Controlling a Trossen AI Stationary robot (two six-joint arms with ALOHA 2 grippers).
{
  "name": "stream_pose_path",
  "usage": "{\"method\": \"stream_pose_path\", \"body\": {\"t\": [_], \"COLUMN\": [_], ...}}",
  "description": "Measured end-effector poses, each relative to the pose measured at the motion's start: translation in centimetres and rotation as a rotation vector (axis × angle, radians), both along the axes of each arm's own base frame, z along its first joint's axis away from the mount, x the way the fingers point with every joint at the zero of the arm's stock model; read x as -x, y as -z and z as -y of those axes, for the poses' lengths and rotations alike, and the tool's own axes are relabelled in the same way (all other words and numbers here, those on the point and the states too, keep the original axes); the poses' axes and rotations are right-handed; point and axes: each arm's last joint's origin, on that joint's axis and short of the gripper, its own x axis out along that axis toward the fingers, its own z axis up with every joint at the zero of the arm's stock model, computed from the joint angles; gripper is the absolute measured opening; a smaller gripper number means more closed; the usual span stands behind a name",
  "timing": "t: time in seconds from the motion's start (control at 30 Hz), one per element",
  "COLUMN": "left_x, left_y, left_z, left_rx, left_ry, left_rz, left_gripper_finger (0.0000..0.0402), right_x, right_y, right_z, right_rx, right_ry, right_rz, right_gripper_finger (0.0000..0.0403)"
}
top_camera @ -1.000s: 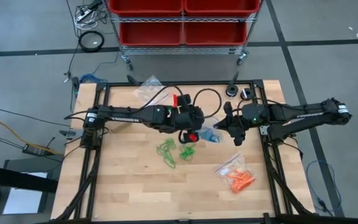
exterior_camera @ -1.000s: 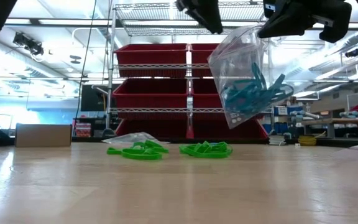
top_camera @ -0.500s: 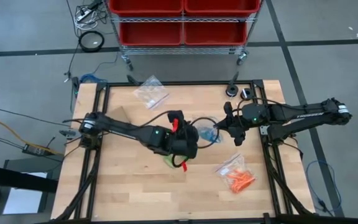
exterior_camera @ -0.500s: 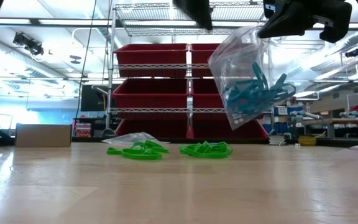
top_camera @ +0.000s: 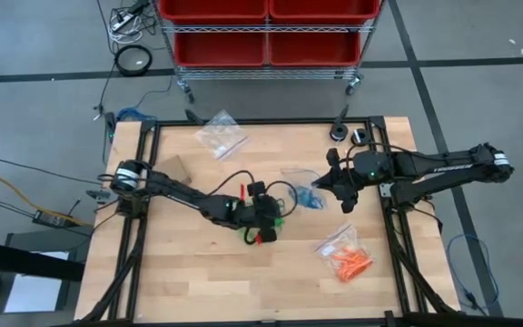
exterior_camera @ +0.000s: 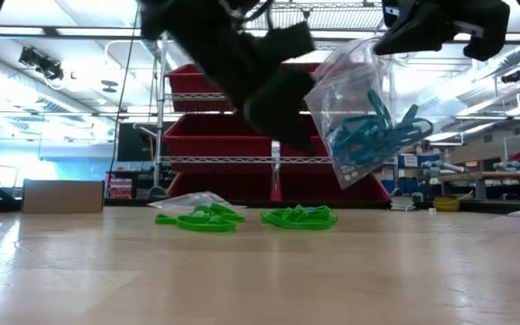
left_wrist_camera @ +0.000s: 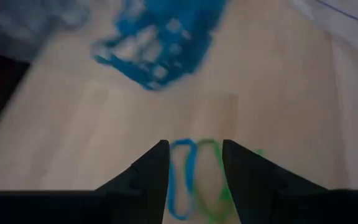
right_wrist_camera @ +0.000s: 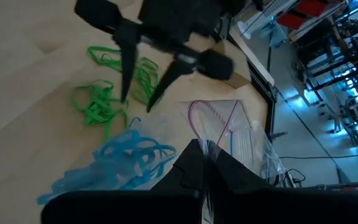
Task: Sort rubber bands
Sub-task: Put the blue rubber band into the transparent zip bag
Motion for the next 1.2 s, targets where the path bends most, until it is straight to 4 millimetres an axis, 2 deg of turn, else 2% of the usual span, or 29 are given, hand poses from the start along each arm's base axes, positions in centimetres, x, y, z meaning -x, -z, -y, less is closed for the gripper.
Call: {"method": "stream_pose_path", "body": {"t": [0.17, 0.27, 0.43, 0.8, 1.2], "left_x": [1.1, 1.4, 2.2, 2.5, 2.4], "left_y": [2.7, 3.2, 4.8, 5.4, 5.8], "left_z": [-1.3, -1.5, -3.2, -5.7, -6.4], "left_rx": [0.065, 0.098, 0.213, 0.294, 0.305], "left_ry": [-0.018, -0.002, 0.016, 0.029, 0.076], "left_rz": [0.048, 0.095, 0.024, -0.030, -0.057], "left_gripper_finger": [0.0156, 0.0156, 0.0156, 0.0151, 0.0087], "right_x": [-0.1, 0.0, 0.0, -0.1, -0.1], "right_y": [-0.2, -0.1, -0.1, -0.2, -0.2], "right_z": [0.5, 0.8, 0.9, 0.9, 0.8], "right_rx": [-0.002, 0.002, -0.016, -0.028, -0.036], "right_ry": [0.080, 0.099, 0.074, 0.067, 0.061], "right_rz": [0.023, 0.008, 0.010, 0.021, 0.026], "right_gripper_finger": [0.0000, 0.0000, 0.0000, 0.0000, 0.0000]}}
